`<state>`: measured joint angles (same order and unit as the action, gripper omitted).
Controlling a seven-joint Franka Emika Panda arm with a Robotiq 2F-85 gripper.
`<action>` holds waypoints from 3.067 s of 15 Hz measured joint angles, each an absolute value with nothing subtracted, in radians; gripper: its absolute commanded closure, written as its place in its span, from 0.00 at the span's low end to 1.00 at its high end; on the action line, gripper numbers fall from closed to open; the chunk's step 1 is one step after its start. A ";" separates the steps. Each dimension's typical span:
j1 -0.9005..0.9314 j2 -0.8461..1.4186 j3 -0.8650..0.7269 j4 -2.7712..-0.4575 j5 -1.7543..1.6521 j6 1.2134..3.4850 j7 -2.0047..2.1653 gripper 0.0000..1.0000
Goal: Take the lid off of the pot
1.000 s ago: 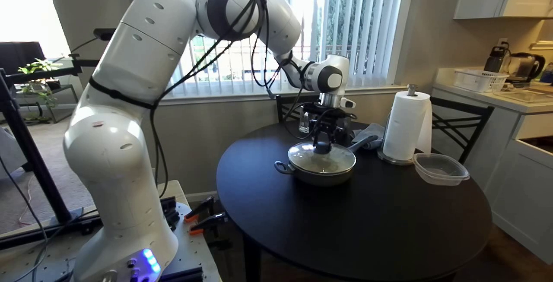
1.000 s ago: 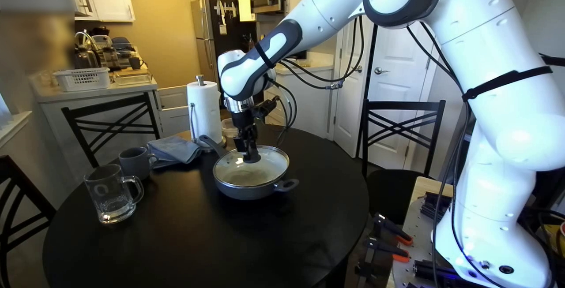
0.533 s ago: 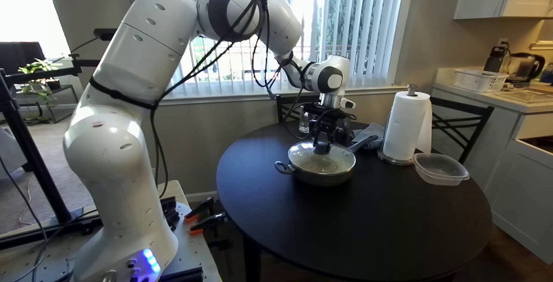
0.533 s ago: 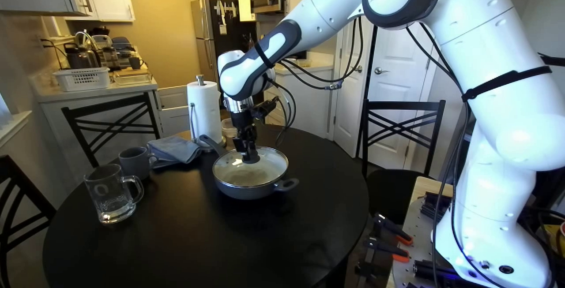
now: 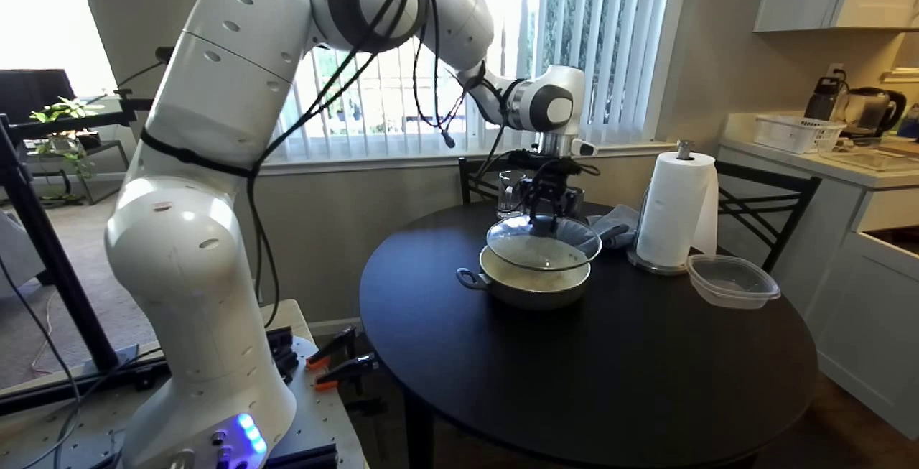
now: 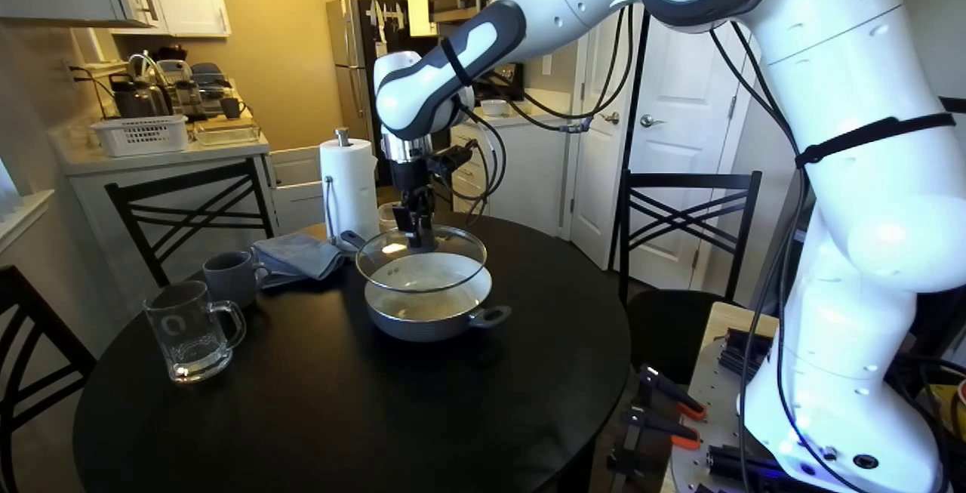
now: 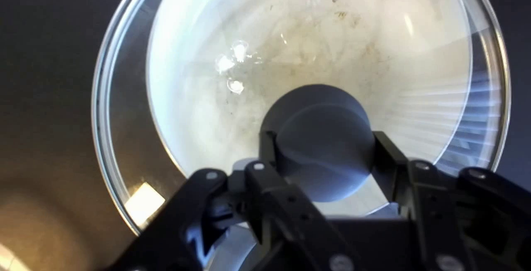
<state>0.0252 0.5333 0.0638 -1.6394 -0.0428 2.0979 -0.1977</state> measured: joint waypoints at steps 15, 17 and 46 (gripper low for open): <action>-0.195 0.377 -0.091 -1.754 0.107 2.073 -0.157 0.67; -0.197 0.392 -0.119 -1.771 0.105 2.077 -0.104 0.67; -0.180 0.609 -0.174 -1.792 0.104 2.308 0.167 0.00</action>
<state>-0.1799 0.6092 -0.1736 -1.7918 0.1040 2.3078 0.1666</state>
